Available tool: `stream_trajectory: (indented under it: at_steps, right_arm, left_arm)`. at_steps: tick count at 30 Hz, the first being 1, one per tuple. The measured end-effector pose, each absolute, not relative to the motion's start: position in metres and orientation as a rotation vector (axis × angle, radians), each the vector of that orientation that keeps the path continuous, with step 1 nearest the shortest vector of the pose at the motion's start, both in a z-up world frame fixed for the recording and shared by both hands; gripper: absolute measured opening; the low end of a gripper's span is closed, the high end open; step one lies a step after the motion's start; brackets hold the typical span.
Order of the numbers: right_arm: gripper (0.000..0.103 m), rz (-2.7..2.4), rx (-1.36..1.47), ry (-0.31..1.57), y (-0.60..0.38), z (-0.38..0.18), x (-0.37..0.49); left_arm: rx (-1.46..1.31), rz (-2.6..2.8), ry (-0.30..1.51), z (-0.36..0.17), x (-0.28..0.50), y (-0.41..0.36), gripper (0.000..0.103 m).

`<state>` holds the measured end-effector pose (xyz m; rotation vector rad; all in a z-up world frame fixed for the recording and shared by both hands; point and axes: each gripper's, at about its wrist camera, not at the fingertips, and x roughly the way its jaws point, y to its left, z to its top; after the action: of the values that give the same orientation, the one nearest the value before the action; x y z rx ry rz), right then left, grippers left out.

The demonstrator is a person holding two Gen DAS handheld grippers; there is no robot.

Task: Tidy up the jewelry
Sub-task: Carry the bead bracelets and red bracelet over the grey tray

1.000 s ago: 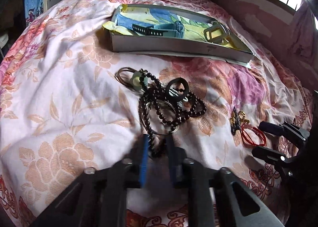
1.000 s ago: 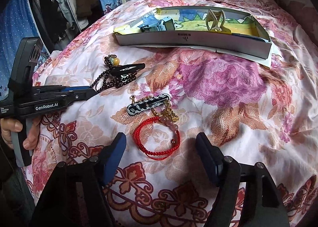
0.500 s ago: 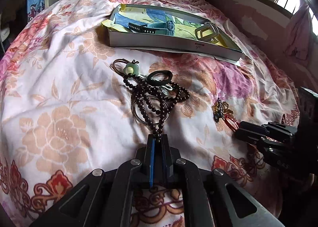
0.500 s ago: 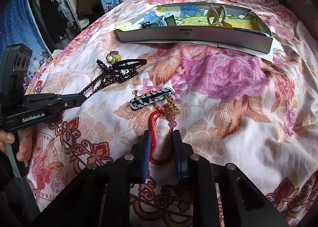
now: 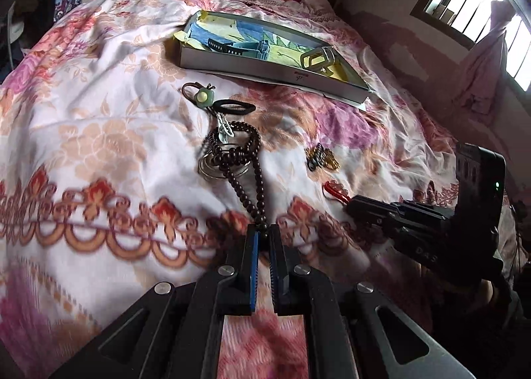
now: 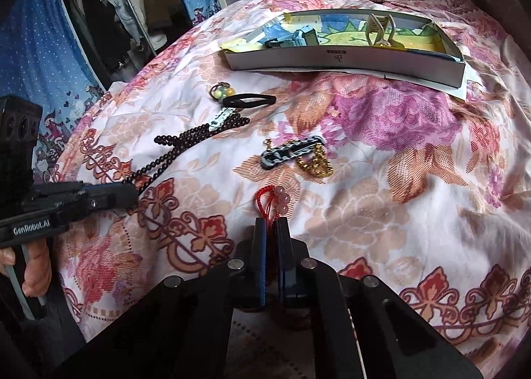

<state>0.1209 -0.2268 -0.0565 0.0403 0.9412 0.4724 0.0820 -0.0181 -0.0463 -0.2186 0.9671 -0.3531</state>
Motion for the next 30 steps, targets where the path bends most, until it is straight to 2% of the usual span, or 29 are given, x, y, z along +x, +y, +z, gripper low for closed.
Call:
stream_trajectory:
  at_steps: [5,11,22,30]
  right_arm:
    - [0.005,0.507,0.037,0.905,-0.221,-0.048,0.11]
    - [0.005,0.516,0.012,0.855,-0.216,-0.04,0.104]
    - [0.005,0.497,0.066,0.728,-0.233,-0.015,0.104]
    - [0.005,0.481,0.095,0.655,-0.25,0.004,0.108]
  left_arm:
    - [-0.215,-0.327,0.931,-0.038,0.056,-0.014,0.006]
    - [-0.029,-0.257,0.857,-0.013,0.048,-0.02,0.006]
    - [0.044,-0.27,0.736,0.063,0.074,-0.032,0.006]
    - [0.032,-0.285,0.696,0.095,0.093,-0.038,0.006]
